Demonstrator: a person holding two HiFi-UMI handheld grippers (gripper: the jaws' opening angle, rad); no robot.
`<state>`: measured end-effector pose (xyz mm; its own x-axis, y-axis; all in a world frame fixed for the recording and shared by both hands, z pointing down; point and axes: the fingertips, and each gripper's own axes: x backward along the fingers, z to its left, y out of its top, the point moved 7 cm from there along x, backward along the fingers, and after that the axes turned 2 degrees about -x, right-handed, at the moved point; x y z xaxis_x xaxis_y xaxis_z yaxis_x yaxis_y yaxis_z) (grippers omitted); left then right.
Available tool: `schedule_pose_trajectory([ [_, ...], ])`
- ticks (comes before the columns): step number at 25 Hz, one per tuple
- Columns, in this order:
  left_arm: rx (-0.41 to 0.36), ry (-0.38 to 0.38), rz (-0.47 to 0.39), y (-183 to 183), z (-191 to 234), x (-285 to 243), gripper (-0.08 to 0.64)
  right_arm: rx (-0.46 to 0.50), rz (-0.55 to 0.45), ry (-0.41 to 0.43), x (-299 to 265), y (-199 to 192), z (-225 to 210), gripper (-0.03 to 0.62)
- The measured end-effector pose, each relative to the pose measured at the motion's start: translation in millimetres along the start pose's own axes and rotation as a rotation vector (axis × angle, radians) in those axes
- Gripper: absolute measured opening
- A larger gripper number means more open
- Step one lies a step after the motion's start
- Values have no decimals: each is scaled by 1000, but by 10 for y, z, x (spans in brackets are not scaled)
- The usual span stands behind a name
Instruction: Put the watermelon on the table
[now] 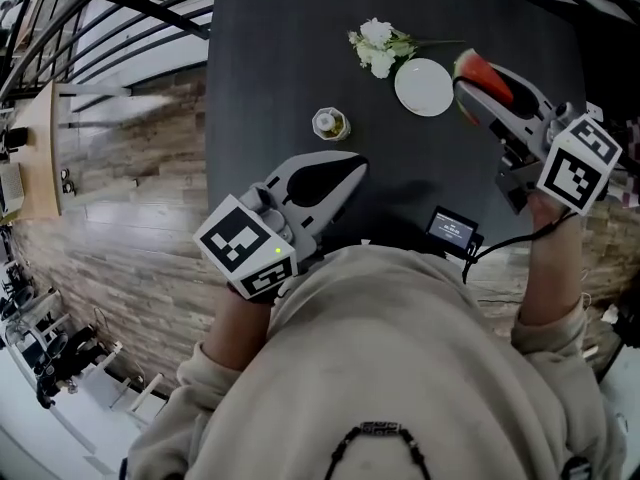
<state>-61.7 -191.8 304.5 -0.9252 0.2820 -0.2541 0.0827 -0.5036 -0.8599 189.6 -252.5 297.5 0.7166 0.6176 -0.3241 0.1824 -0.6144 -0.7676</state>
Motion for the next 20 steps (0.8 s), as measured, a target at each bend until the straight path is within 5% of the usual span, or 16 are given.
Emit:
schedule_pose_trajectory([
  [20, 34, 147, -16, -68, 118, 183, 6, -63, 110, -61, -319, -388, -629, 202],
])
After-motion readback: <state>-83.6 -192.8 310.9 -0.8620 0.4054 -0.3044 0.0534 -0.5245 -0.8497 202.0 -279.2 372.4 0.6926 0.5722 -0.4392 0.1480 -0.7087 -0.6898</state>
